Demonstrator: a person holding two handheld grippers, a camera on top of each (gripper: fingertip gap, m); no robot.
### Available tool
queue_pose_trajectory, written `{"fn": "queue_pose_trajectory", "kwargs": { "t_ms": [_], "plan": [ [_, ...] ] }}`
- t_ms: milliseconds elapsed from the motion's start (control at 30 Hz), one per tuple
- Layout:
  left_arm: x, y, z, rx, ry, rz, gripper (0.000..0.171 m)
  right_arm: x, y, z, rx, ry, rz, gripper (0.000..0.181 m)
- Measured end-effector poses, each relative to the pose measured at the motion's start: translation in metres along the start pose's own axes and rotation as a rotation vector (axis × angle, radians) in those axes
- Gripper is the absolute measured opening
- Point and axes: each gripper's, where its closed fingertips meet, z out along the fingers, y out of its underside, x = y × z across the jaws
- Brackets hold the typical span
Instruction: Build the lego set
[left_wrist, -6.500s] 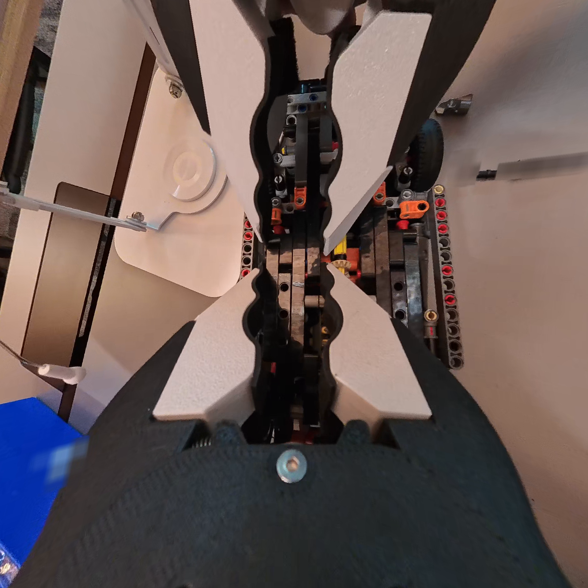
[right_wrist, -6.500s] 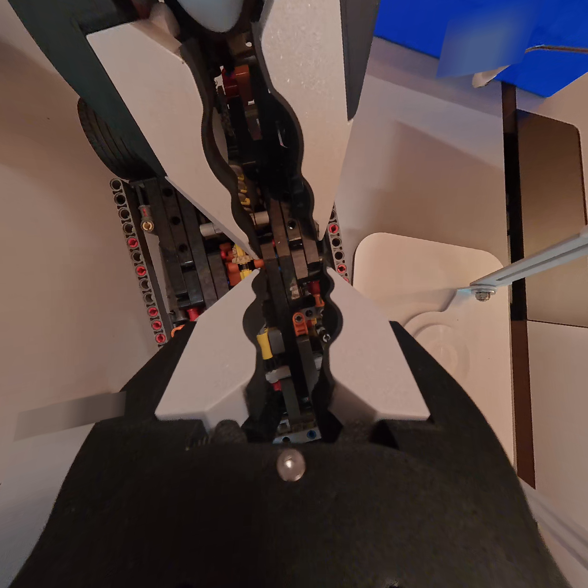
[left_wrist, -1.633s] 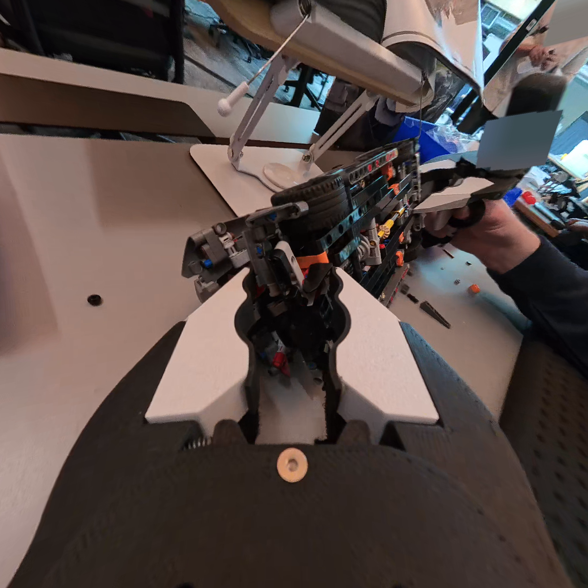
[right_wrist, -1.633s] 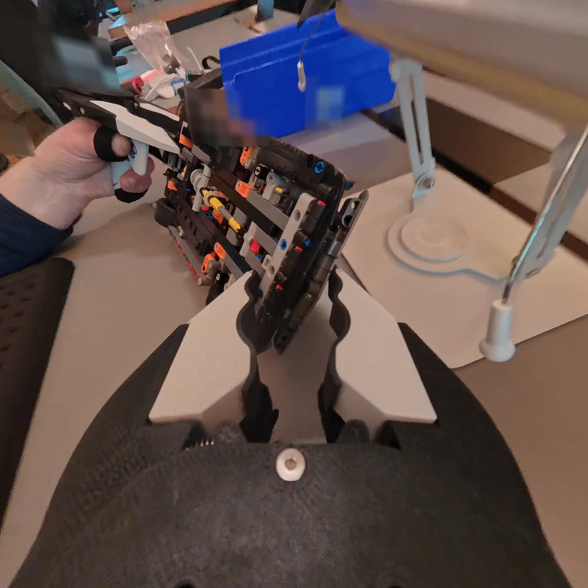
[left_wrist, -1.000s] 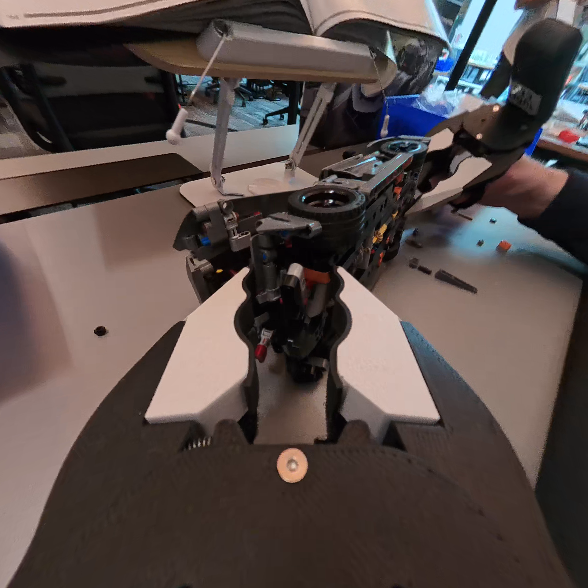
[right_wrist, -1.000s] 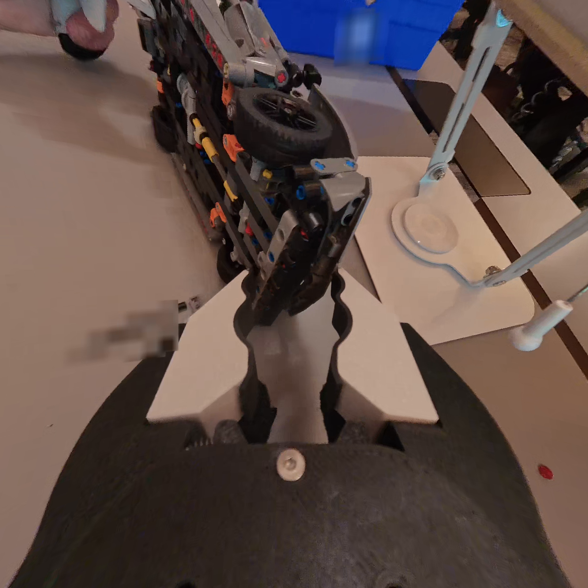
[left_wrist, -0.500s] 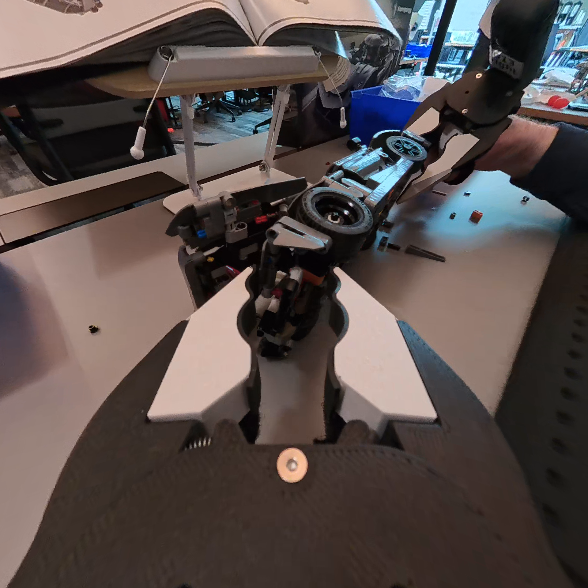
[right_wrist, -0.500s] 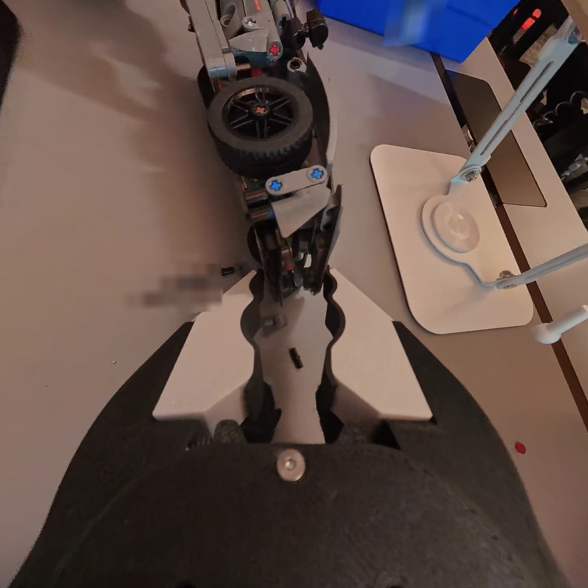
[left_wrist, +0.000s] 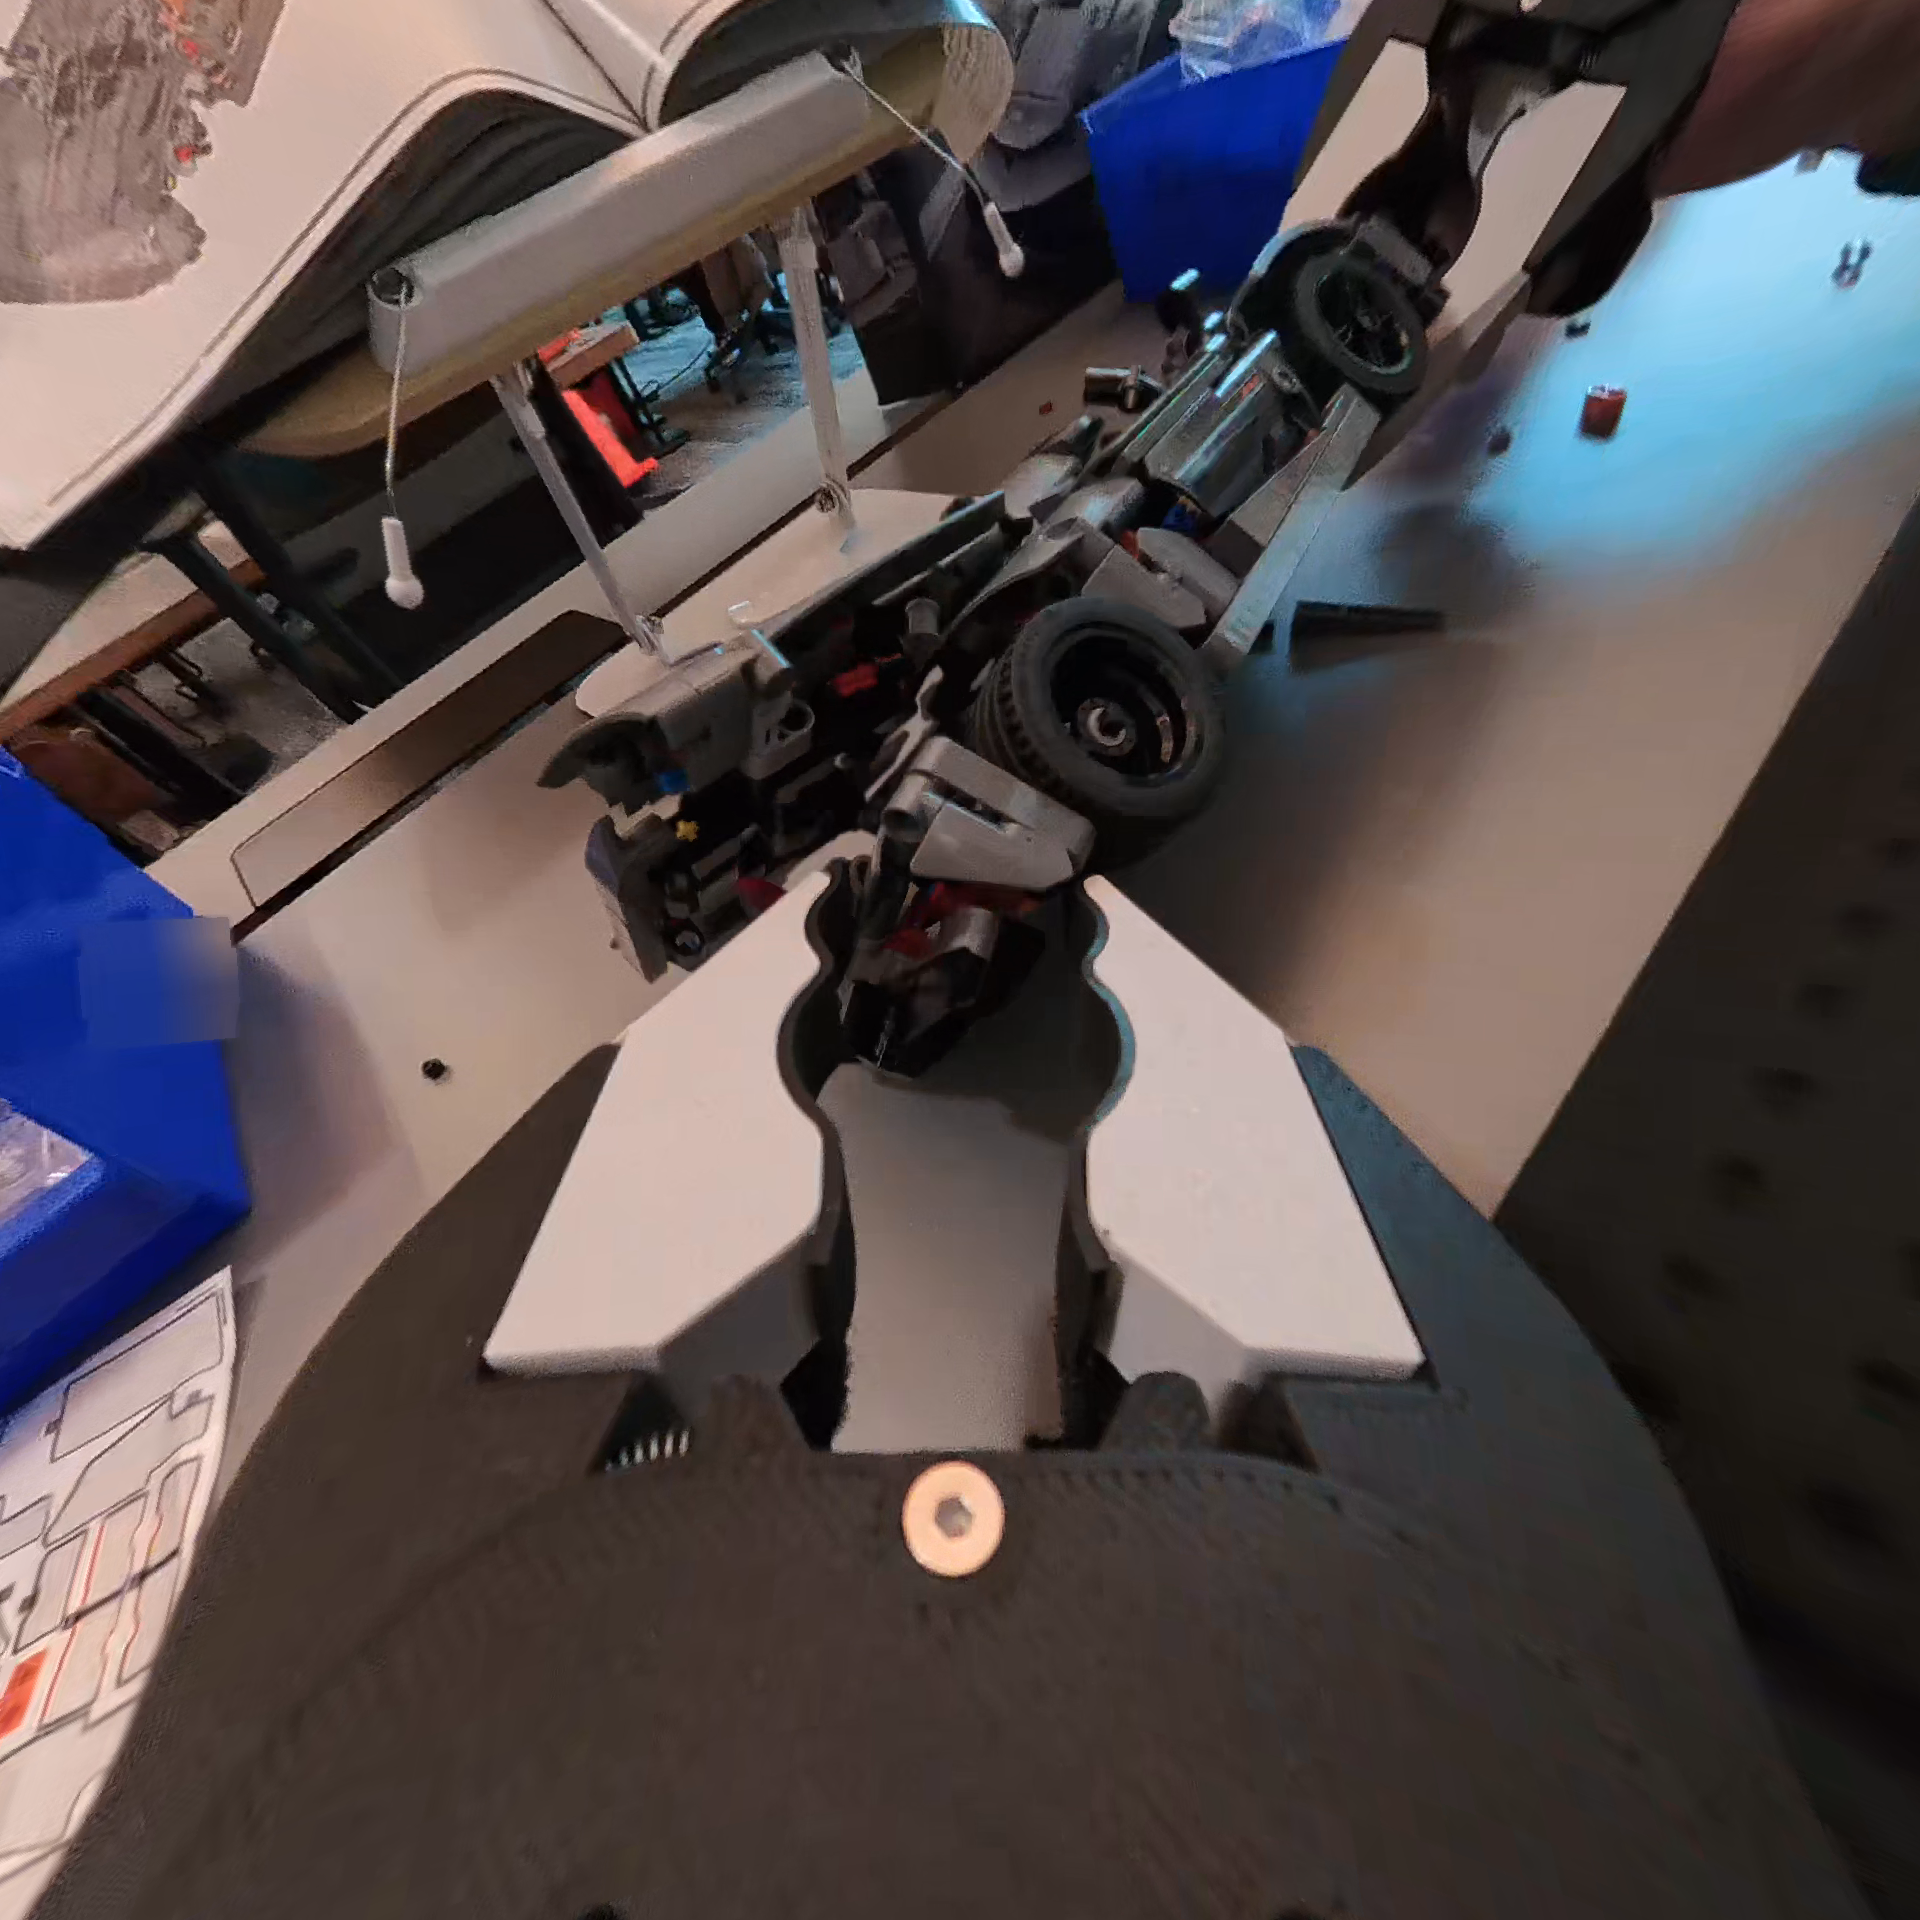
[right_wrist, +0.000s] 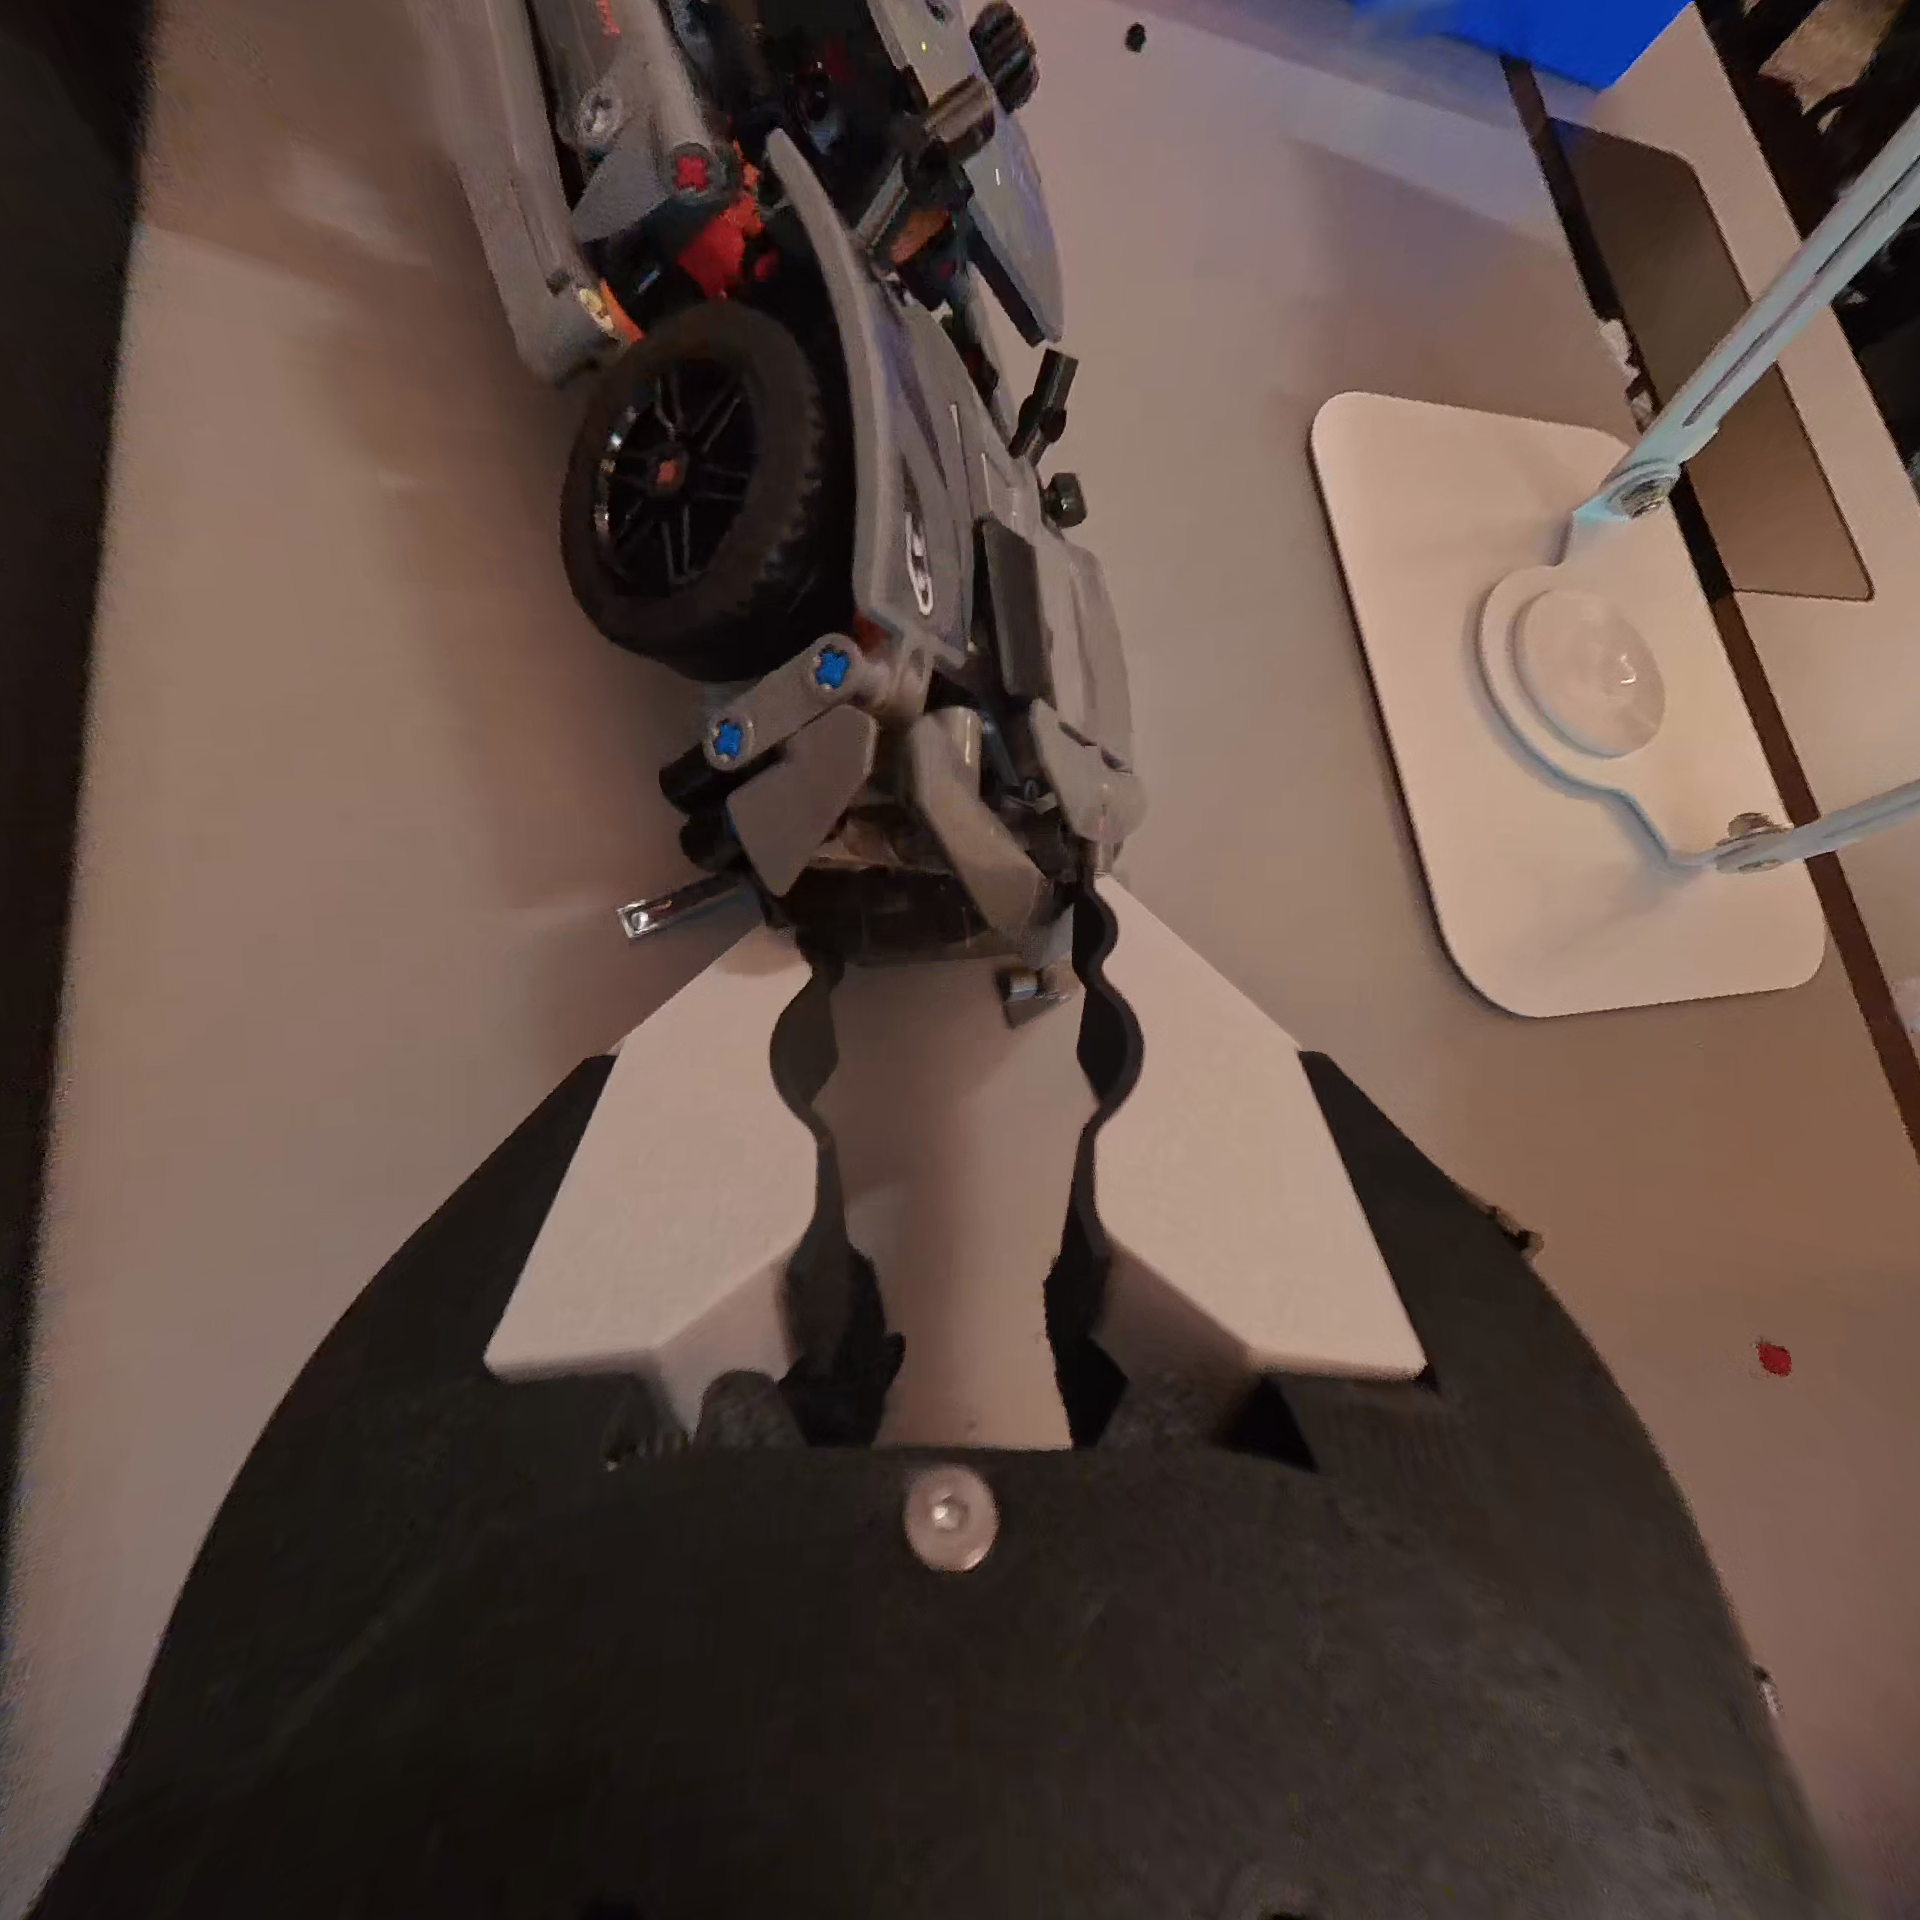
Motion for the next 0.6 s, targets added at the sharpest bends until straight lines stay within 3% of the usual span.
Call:
{"fn": "queue_pose_trajectory", "kwargs": {
  "t_ms": [233,400,600],
  "plan": [
    [0.013,0.011,-0.011,-0.085,-0.055,0.122,0.037,-0.012,0.004,0.004,-0.056,0.057,-0.017,0.046],
    [0.02,0.021,-0.017,-0.136,-0.078,0.174,0.038,-0.022,0.009,0.005,-0.137,0.143,-0.176,0.046],
    [0.038,0.036,-0.023,-0.21,-0.048,0.176,0.045,-0.033,0.02,0.008,-0.179,0.147,-0.172,0.059]
  ]
}}
